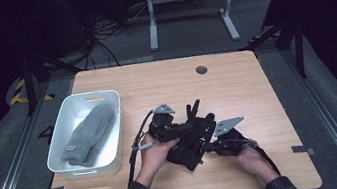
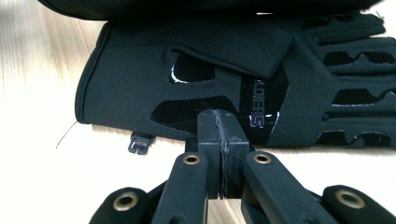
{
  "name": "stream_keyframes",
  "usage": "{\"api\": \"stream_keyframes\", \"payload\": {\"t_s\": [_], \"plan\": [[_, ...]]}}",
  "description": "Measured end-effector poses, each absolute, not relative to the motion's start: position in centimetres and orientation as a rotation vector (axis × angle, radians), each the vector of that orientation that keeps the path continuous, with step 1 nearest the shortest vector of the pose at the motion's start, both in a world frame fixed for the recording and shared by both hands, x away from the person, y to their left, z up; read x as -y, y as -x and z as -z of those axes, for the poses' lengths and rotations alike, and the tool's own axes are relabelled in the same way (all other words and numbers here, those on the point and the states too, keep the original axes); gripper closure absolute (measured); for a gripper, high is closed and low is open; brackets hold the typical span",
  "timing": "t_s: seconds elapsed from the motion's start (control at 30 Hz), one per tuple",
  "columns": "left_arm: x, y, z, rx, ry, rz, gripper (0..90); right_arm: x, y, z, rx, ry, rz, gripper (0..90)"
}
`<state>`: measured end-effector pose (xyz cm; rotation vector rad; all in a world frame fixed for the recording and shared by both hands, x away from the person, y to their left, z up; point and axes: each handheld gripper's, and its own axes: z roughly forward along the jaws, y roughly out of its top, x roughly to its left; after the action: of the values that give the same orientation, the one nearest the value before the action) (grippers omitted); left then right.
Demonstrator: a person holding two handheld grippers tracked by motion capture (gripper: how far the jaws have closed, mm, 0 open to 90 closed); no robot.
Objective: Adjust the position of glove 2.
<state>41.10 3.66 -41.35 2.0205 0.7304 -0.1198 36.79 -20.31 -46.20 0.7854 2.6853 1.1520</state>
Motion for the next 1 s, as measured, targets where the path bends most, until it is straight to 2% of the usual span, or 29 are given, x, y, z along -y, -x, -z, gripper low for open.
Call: {"api": "stream_keyframes", "payload": {"t_s": [0.6,0.8,1.0], "plan": [[-2.1,-40.6,42.7,-0.704,-2.059,0.145,87.1,21.3,-36.8,45.7,-2.640,-0.801,-1.154,89.3],[-1.7,-40.5,43.2,-0.696,-2.064,0.152,85.6,23.7,-37.4,45.2,-2.557,-0.881,-1.170,81.9],[-1.7,-40.3,42.9,-0.689,-2.062,0.121,75.7,26.2,-37.6,44.8,-2.461,-0.949,-1.156,70.1]]}}
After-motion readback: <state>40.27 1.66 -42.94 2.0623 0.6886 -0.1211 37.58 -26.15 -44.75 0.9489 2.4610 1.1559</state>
